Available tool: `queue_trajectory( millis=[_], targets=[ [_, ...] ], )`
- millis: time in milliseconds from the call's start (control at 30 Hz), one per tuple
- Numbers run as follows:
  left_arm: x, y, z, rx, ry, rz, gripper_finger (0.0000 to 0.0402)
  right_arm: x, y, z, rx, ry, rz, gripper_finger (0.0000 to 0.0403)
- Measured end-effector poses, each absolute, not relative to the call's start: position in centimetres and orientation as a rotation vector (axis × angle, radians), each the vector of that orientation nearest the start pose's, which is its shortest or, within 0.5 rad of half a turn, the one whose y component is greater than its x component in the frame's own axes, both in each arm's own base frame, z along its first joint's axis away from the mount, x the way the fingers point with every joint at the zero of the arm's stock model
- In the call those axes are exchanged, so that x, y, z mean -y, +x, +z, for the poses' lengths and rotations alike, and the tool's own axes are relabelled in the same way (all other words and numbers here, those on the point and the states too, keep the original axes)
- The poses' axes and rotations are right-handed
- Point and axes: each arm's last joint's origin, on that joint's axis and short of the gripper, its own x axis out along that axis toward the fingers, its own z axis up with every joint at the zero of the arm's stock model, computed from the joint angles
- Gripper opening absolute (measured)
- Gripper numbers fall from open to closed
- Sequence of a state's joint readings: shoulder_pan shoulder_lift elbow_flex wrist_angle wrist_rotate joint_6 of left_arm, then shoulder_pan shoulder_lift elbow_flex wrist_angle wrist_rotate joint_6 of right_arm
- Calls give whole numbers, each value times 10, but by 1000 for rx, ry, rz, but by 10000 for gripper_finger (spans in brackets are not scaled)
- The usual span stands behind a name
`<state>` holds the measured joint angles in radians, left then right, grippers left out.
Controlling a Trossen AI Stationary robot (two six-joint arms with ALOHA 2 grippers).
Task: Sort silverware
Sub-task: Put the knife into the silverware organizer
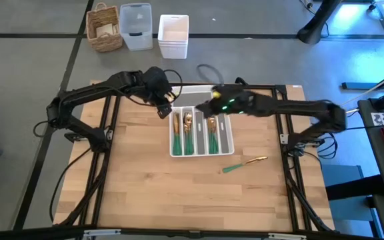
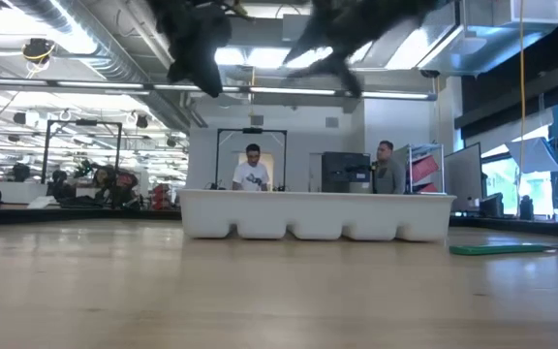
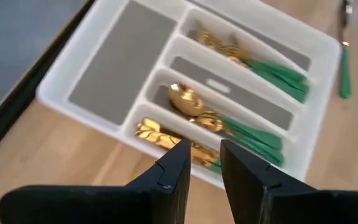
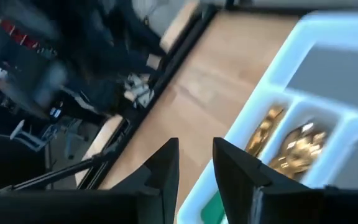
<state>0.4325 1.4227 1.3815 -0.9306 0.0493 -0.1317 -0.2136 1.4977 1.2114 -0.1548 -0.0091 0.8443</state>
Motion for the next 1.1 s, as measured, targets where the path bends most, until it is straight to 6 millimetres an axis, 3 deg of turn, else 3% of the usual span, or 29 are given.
queue_trajectory(
  millis=[133, 300, 433, 567, 667, 767, 933, 1100],
  targets=[
    [-101, 270, 338, -870, -328, 360, 82, 68, 288, 355, -254, 796, -406, 101],
    [-79, 301, 351, -631, -296, 270, 82, 57, 233, 397, -129, 696, -425, 101],
    [-59, 334, 354, -443, -253, 173, 82, 50, 195, 418, -37, 635, -469, 101],
    [-38, 372, 340, -316, -236, 82, 82, 45, 163, 428, 9, 582, -539, 101],
    [-23, 398, 320, -266, -238, 14, 82, 42, 146, 424, -47, 568, -589, 101],
    [-13, 417, 297, -269, -266, -9, 82, 38, 133, 412, -209, 574, -560, 101],
    [-12, 431, 268, -327, -339, 6, 82, 24, 115, 383, -635, 669, -358, 101],
    [-9, 436, 253, -366, -370, 13, 82, 19, 96, 346, -1037, 711, -435, 101]
  ],
)
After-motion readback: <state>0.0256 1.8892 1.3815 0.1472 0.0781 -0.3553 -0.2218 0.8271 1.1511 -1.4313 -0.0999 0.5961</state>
